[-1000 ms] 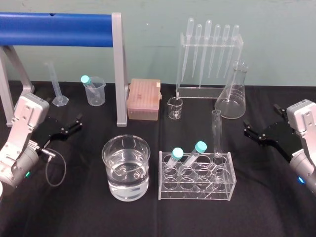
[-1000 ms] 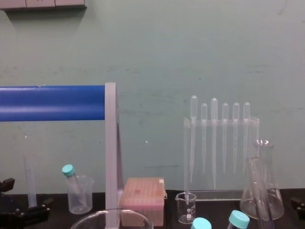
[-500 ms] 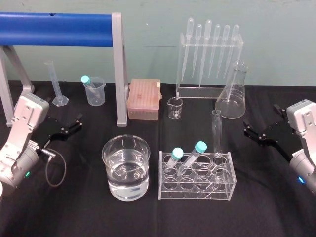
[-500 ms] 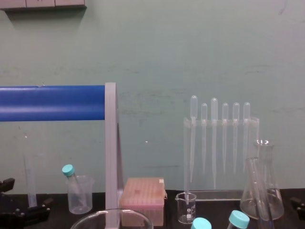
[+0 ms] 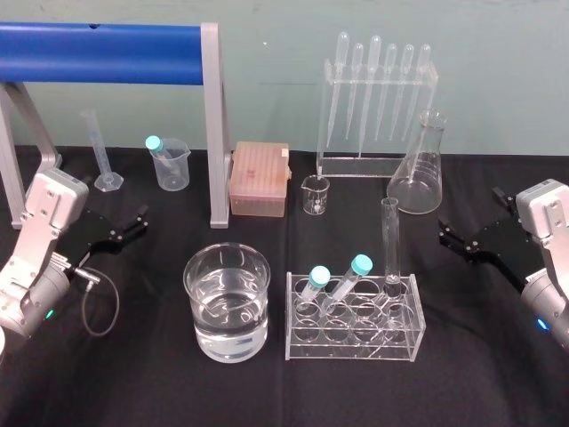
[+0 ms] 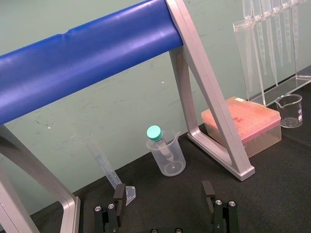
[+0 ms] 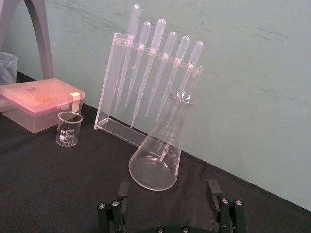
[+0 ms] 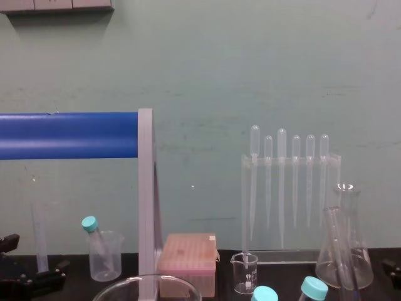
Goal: Hold the test tube with one hand and immerse one end into the beaker, then return it to the test tube rack.
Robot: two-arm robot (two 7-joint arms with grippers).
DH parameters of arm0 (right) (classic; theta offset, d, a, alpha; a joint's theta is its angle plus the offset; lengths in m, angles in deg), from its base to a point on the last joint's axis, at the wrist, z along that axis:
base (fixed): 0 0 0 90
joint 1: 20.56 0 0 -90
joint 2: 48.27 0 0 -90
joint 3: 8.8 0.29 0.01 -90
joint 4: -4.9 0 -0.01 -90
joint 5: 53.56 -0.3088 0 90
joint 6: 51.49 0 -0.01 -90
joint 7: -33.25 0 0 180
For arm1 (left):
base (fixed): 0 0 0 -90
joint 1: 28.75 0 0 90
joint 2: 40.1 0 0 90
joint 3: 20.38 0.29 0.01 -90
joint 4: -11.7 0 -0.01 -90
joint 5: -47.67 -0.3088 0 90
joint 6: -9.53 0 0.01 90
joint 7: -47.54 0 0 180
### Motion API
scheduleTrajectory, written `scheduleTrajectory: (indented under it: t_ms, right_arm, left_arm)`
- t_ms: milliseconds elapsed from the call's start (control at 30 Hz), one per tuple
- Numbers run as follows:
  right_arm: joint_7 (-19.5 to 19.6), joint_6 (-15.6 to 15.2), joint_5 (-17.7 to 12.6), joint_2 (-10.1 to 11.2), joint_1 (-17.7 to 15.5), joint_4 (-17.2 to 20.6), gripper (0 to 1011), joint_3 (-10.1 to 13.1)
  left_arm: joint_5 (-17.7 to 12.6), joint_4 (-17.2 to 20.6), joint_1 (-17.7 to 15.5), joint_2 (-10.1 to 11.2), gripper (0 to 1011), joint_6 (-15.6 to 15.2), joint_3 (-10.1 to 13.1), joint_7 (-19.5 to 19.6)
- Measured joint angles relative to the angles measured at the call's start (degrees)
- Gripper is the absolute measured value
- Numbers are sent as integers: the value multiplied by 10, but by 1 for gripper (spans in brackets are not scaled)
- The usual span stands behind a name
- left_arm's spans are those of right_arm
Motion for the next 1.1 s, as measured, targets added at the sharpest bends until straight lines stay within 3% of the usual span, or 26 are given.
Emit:
scheduleTrajectory:
  t_ms: [133,233,267,333,400,500,600,800,1100]
  right_arm:
    - [-4,0,-3,0,0,1,1000,3]
    - [-35,1,-31,0,-1,6,1002,17]
    - [-47,2,-45,0,-1,8,1000,23]
    - [-101,8,-109,1,-2,18,1000,51]
    - [-112,9,-123,2,-3,22,1000,57]
    - [-174,14,-190,5,-4,40,1000,89]
    - [-222,18,-230,10,-6,55,1000,107]
    - [-309,20,-277,19,-8,74,1000,122]
    - [-403,16,-284,32,2,80,1000,107]
  left_arm:
    - [0,0,0,0,1000,0,0,0]
    - [0,0,0,0,1000,0,0,0]
    - [0,0,0,0,1000,0,0,0]
    - [0,0,0,0,1000,0,0,0]
    - [0,0,0,0,1000,0,0,0]
    - [0,0,0,0,1000,0,0,0]
    - [0,0,0,0,1000,0,0,0]
    - [0,0,0,0,1000,0,0,0]
    - [0,0,0,0,1000,0,0,0]
